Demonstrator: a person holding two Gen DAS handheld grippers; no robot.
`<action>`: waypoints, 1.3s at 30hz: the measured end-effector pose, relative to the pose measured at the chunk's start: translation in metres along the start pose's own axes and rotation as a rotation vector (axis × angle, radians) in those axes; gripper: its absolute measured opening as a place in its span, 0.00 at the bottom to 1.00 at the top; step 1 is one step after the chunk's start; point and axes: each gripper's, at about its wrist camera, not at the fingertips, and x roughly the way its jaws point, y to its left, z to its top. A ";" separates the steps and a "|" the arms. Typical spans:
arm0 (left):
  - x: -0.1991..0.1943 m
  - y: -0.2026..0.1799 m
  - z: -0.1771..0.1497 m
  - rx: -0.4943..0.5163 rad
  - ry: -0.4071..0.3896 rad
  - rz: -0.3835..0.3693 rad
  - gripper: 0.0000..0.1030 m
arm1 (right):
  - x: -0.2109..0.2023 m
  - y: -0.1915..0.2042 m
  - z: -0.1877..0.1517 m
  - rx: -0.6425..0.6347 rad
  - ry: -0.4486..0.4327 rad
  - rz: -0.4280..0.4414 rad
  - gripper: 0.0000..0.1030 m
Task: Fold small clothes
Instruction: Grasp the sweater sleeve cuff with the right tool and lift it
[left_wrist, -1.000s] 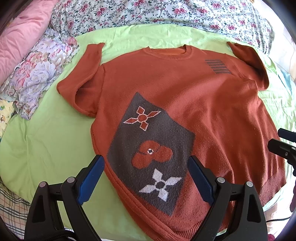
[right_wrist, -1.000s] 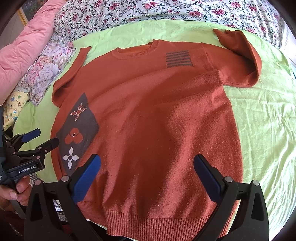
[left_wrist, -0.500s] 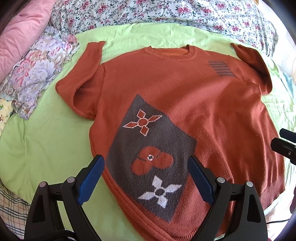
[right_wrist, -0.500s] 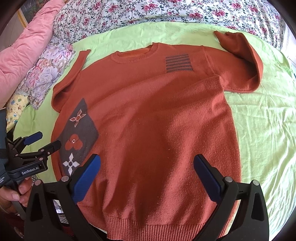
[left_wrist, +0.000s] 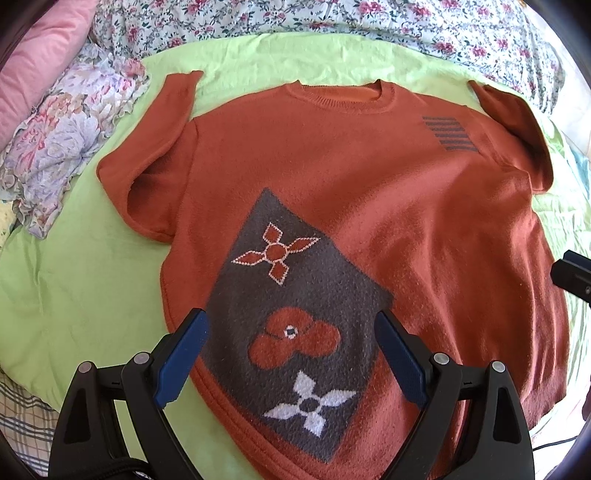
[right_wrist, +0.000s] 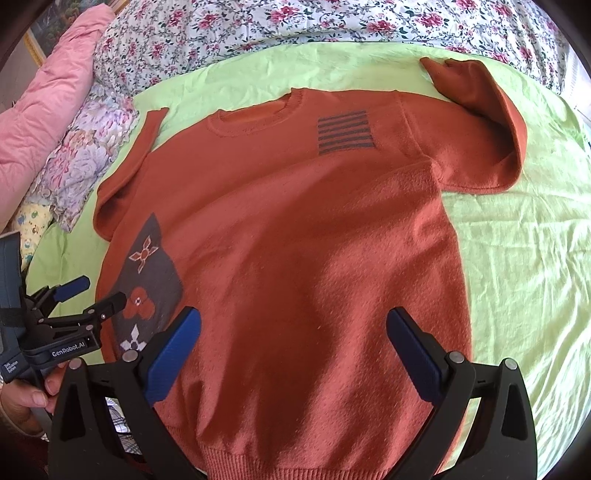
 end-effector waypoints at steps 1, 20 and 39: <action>0.001 0.000 0.002 -0.002 0.000 -0.003 0.89 | 0.000 -0.002 0.002 0.002 -0.004 -0.002 0.97; 0.047 0.027 0.097 -0.092 0.036 -0.071 0.91 | -0.022 -0.147 0.190 0.075 -0.245 -0.186 0.97; 0.115 0.039 0.164 -0.169 0.099 -0.050 0.91 | 0.115 -0.269 0.322 0.130 -0.035 -0.208 0.18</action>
